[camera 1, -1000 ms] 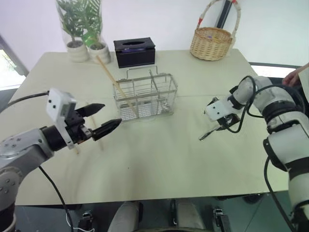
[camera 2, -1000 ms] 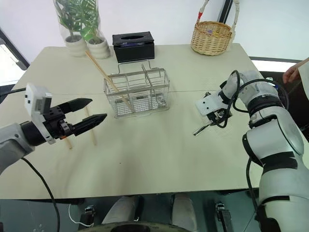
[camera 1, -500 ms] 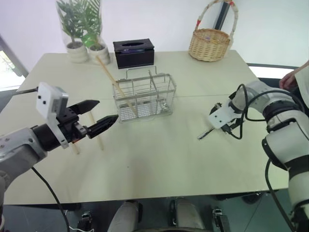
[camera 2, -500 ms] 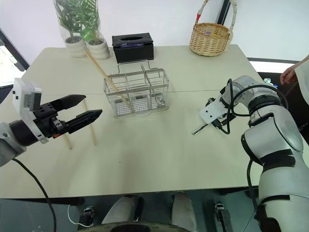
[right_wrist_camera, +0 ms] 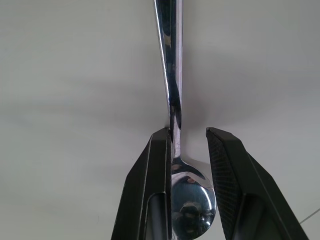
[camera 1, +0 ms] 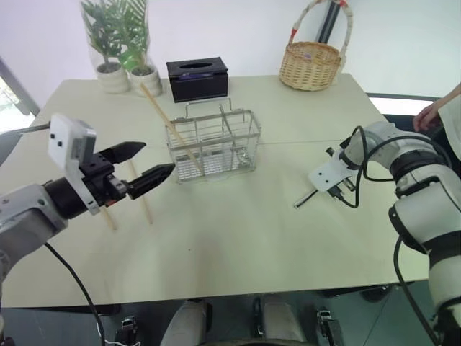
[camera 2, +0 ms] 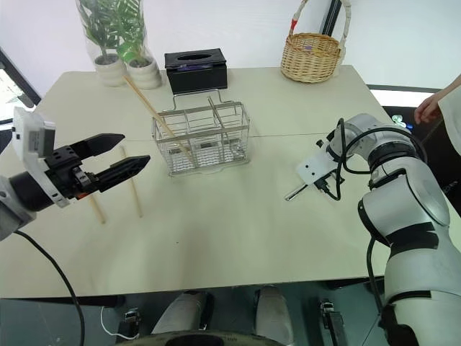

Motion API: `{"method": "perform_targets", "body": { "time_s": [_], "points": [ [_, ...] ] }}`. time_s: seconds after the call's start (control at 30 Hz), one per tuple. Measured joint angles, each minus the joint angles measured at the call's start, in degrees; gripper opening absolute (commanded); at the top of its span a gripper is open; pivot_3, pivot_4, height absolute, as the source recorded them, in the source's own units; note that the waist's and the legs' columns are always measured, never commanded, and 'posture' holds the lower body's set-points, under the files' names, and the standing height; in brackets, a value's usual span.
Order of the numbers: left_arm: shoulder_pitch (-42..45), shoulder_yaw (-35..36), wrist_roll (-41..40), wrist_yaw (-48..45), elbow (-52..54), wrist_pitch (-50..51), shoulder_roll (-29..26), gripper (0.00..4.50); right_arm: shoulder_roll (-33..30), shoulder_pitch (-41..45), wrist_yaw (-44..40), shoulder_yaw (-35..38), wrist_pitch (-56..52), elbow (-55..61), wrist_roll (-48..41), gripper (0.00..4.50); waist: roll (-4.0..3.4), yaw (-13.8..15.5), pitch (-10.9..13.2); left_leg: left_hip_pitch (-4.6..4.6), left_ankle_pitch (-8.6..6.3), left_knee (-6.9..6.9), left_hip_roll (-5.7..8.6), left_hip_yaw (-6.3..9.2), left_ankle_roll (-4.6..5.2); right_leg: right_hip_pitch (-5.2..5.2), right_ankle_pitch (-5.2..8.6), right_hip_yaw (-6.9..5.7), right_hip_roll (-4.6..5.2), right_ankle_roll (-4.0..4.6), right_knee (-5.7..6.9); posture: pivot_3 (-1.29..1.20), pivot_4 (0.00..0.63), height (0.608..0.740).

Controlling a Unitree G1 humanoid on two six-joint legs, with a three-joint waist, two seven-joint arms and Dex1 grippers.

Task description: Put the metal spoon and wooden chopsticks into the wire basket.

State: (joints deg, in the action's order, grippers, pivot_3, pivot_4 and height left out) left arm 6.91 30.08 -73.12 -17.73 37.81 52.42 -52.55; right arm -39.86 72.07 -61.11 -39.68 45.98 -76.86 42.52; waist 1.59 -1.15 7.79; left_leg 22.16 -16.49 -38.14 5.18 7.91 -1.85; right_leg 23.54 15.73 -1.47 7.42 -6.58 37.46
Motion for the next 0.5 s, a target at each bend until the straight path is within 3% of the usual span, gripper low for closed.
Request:
{"method": "perform_targets", "body": {
  "time_s": [0.27,0.4,0.5],
  "points": [
    [0.55,0.23,-0.01,1.09,-0.68,-0.23,-0.31,4.5,0.38,-0.01,-0.19,0.04,-0.93,-0.06,0.08,1.14,0.03,-0.02,-0.02,-0.01,0.01,-0.01,-0.01,0.01,-0.01,-0.01,-0.01,0.01,-0.02,0.01,0.0,0.0,0.15,0.65],
    [-0.25,1.19,-0.13,1.92,-0.62,-0.24,-0.31,4.5,0.44,-0.13,-0.72,0.04,-1.12,-0.64,0.15,0.04,0.05,-0.05,-0.03,-0.02,0.01,-0.02,-0.01,0.01,-0.02,-0.01,-0.01,0.02,-0.03,0.01,0.0,0.0,0.15,0.65],
    [-0.44,1.51,-0.43,2.43,-0.54,-0.25,-0.31,4.5,0.5,-0.18,-1.09,0.44,-1.62,-0.93,-0.02,0.04,0.05,-0.01,-0.03,-0.04,0.02,-0.05,-0.01,0.0,-0.02,-0.04,-0.03,0.01,-0.04,0.04,0.01,0.0,0.15,0.65]
  ]
}}
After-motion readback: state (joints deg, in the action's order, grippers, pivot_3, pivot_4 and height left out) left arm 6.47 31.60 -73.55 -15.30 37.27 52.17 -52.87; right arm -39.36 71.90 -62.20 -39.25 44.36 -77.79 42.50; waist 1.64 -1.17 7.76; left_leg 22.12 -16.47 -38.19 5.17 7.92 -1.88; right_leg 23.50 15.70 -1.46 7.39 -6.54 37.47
